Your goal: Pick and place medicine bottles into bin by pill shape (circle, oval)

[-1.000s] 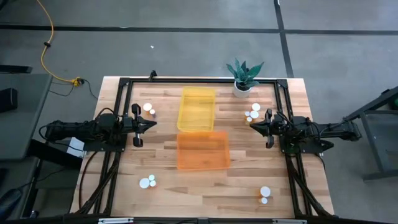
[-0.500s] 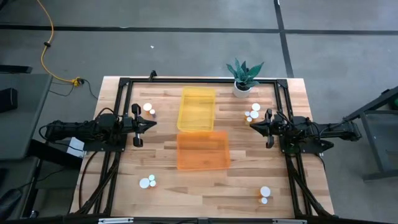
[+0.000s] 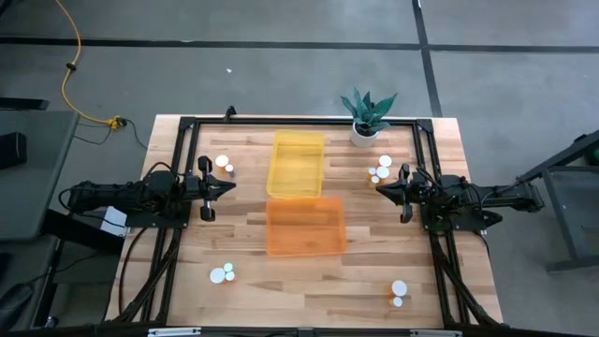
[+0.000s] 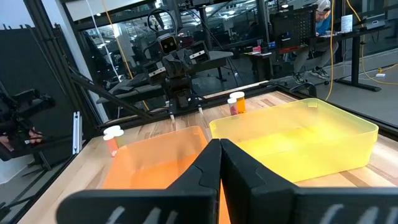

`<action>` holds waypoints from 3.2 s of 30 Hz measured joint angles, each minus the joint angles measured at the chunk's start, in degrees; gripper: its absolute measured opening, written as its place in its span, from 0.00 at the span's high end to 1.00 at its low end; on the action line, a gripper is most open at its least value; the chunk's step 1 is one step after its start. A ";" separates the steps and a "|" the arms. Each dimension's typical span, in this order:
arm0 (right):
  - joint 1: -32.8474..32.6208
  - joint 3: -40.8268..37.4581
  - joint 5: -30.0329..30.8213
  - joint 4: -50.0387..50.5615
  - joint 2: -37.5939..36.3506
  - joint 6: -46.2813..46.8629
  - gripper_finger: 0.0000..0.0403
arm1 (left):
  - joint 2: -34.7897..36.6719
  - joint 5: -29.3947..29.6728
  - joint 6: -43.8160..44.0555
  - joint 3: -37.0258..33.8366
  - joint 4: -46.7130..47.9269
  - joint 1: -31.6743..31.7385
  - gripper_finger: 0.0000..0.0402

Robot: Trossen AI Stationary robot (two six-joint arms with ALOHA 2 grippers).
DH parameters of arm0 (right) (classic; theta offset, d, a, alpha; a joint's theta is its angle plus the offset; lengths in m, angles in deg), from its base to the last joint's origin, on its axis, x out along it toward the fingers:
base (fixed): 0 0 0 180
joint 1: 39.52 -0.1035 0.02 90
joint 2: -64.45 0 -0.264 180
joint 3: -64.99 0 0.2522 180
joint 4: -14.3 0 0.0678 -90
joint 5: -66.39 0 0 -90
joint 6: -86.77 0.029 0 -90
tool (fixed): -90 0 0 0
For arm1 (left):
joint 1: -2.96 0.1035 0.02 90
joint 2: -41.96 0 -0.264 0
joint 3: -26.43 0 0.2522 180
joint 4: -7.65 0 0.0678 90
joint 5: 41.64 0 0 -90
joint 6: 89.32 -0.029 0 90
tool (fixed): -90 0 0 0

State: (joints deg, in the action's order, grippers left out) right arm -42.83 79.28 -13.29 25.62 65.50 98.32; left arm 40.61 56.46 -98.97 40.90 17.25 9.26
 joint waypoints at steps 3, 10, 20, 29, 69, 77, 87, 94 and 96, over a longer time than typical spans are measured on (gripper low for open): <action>0.00 0.00 0.00 0.00 -0.01 0.00 1.00 | 0.01 0.00 0.00 0.01 0.02 0.01 0.99; 0.00 -0.01 0.01 -0.02 -0.01 0.00 1.00 | 0.02 0.00 0.00 0.01 0.01 0.02 0.99; 0.00 -0.01 0.01 0.00 0.01 0.00 1.00 | 0.01 0.00 0.00 0.01 0.02 0.01 0.99; 0.02 -0.02 0.01 -0.02 -0.01 0.00 1.00 | 0.02 0.01 0.00 0.01 0.00 0.00 0.99; 0.00 0.00 0.00 0.00 0.00 0.00 1.00 | -30.09 33.74 15.95 32.00 29.37 0.53 0.70; 0.02 0.00 0.01 0.00 0.01 0.00 1.00 | -41.97 32.10 34.34 37.56 46.78 7.86 0.45; 0.00 -0.01 0.01 0.00 0.01 0.00 1.00 | -53.90 23.32 41.65 37.51 47.92 21.63 0.32; 0.01 -0.01 0.01 0.00 0.01 0.00 1.00 | -60.59 20.66 43.22 37.48 47.81 24.60 0.31; 0.01 0.00 -0.01 0.00 0.01 0.00 1.00 | -62.09 19.57 43.60 37.48 47.84 24.61 0.31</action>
State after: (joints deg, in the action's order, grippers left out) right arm -42.82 79.28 -13.30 25.62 65.51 98.32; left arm -21.47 76.04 -55.36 78.39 65.09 33.87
